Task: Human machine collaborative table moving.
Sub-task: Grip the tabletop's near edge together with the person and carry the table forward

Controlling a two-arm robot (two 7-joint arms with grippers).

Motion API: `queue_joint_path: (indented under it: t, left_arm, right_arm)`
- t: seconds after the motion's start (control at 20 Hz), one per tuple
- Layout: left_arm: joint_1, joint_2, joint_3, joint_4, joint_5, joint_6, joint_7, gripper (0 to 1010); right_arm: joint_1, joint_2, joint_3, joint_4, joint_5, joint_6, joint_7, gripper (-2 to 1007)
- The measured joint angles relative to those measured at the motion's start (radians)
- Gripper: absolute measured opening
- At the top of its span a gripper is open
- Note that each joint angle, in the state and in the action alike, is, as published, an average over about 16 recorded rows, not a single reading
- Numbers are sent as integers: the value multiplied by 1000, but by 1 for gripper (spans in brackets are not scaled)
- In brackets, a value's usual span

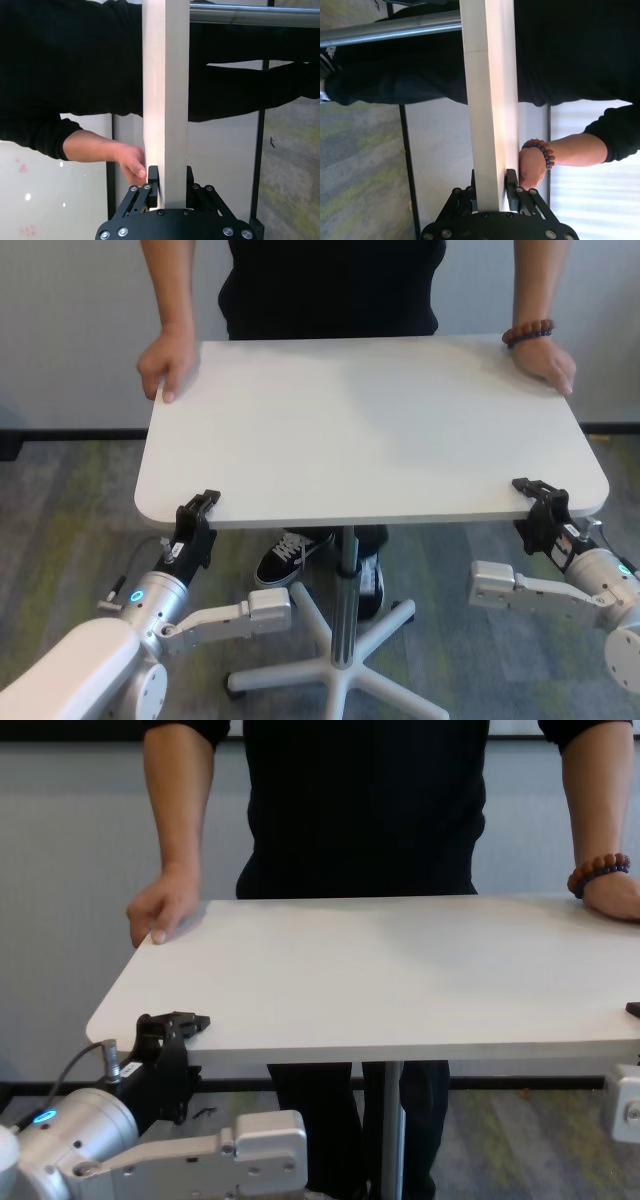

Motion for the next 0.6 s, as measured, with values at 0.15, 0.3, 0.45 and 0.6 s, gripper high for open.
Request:
queue_joint_path:
  t: [0.15, 0.3, 0.45, 0.6]
  left_arm:
    - [-22, -14, 11, 33, 2, 3, 11, 302]
    - [-40, -26, 21, 60, 4, 6, 23, 302]
    - [-53, -36, 31, 82, 7, 11, 32, 302]
    - [-64, -44, 40, 100, 9, 15, 41, 302]
  right_arm:
    - [27, -10, -13, 41, 4, -15, -9, 280]
    - [50, -19, -25, 78, 8, -29, -17, 280]
    - [70, -28, -36, 112, 13, -42, -22, 281]
    - [86, -36, -47, 142, 19, -52, -27, 281]
